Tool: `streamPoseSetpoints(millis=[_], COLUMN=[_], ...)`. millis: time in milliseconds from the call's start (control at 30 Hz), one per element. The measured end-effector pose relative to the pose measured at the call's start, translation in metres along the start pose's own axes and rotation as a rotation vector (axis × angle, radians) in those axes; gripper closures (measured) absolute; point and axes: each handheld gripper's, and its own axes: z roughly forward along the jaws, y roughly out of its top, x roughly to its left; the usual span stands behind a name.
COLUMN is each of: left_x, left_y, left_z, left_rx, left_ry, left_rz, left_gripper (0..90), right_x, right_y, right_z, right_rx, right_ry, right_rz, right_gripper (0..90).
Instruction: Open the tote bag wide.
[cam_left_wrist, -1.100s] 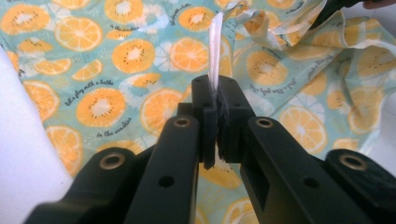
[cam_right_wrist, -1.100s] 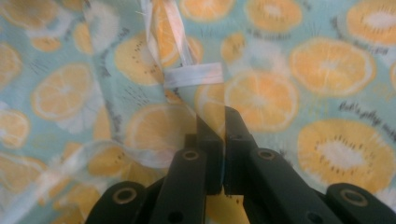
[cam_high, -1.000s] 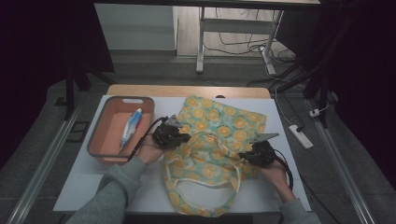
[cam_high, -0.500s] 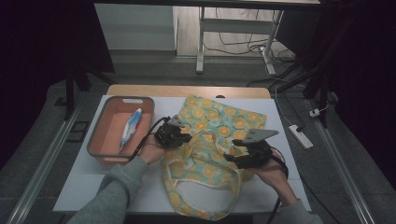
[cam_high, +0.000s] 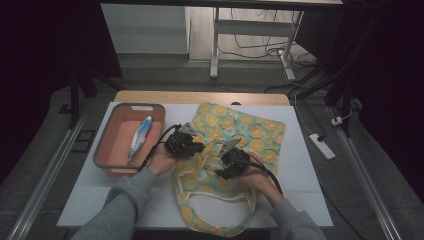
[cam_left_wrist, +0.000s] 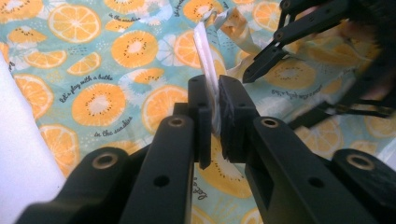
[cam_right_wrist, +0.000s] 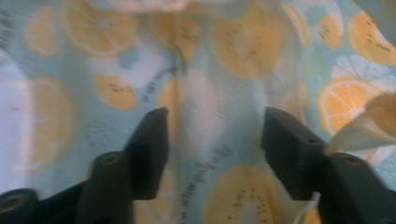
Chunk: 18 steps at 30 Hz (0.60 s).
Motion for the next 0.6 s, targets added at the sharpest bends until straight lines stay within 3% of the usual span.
streamPoseSetpoints(millis=[33,100,133,167,200,233,267,367,500,600], left_x=[0.000,0.000,0.000,-0.001,-0.001,-0.003,-0.004,-0.012,-0.026,-0.043], left_y=[0.000,0.000,0.000,0.000,0.000,0.000,0.000,0.001,-0.005,-0.011], left_z=[0.000,0.001,0.002,0.003,0.003,0.002,0.000,-0.015,-0.050,-0.061], left_rx=[0.000,0.002,0.002,0.003,0.004,0.000,-0.003,-0.029,-0.081,-0.085], left_ry=[-0.001,-0.005,-0.007,-0.008,-0.009,-0.012,-0.010,0.008,-0.022,-0.066], left_rz=[0.000,-0.002,-0.004,-0.001,0.003,0.002,0.005,0.036,0.064,0.104], left_gripper=[83.1,82.7,82.7,81.4,79.4,79.4,68.7,51.4,43.1,43.0], right_x=[-0.001,-0.006,-0.006,-0.008,-0.008,-0.008,-0.009,-0.012,-0.018,-0.025], right_y=[-0.001,-0.003,-0.003,-0.003,-0.003,-0.003,0.000,0.006,0.009,0.009], right_z=[0.000,0.000,0.000,-0.001,-0.001,-0.001,-0.006,-0.016,-0.022,-0.023], right_rx=[0.005,0.012,0.012,0.003,-0.005,-0.005,-0.031,-0.071,-0.099,-0.116], right_ry=[-0.005,-0.005,-0.005,0.004,-0.007,-0.007,-0.010,-0.013,-0.008,0.000], right_rz=[0.007,0.034,0.034,0.036,0.033,0.033,0.030,0.039,0.059,0.085], right_gripper=[54.6,72.4,72.4,84.2,88.5,88.5,89.6,89.8,89.8,89.8])
